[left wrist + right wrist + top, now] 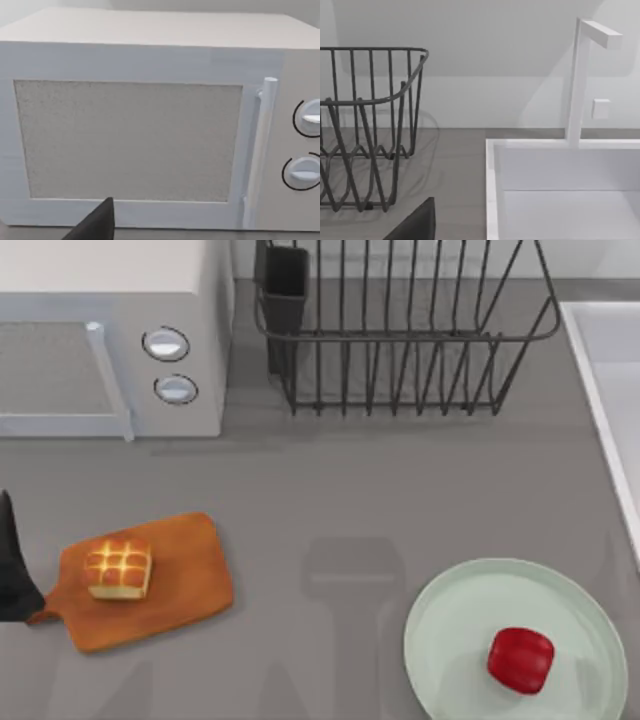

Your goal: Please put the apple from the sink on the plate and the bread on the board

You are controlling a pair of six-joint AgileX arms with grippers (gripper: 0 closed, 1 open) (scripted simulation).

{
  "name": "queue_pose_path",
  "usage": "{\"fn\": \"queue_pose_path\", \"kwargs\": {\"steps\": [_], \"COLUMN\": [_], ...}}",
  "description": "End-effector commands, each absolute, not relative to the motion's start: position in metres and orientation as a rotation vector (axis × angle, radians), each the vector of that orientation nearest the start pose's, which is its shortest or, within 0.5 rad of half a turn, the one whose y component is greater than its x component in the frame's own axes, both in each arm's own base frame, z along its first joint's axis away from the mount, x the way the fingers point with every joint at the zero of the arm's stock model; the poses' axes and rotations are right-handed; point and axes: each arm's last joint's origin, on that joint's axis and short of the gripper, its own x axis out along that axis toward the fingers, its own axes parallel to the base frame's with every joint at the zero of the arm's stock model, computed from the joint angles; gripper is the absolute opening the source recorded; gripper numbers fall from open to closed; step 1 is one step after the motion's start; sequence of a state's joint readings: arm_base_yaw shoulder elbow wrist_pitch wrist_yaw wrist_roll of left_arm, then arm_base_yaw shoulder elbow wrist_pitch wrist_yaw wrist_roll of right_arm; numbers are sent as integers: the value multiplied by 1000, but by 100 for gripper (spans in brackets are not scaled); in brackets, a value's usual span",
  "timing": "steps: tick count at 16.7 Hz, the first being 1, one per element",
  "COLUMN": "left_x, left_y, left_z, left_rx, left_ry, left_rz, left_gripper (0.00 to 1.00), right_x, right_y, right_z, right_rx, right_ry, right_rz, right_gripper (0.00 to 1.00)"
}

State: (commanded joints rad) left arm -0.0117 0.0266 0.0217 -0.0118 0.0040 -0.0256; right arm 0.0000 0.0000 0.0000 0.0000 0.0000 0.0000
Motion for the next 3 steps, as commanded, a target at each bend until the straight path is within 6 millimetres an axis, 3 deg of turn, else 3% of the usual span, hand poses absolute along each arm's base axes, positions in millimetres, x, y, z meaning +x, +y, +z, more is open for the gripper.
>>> {"fn": "queue_pose_path", "kwargs": {"steps": [3], "left_x": [106], "left_y": [-1], "left_z": [160], "left_rx": [0], "left_ry": [0], "left_rz": [0], "left_gripper": [100], "right_x": [106], "right_y": [-1], "right_z": [160], "right_rx": [0], "right_ry": [0], "right_rz": [0], "right_gripper": [100]}}
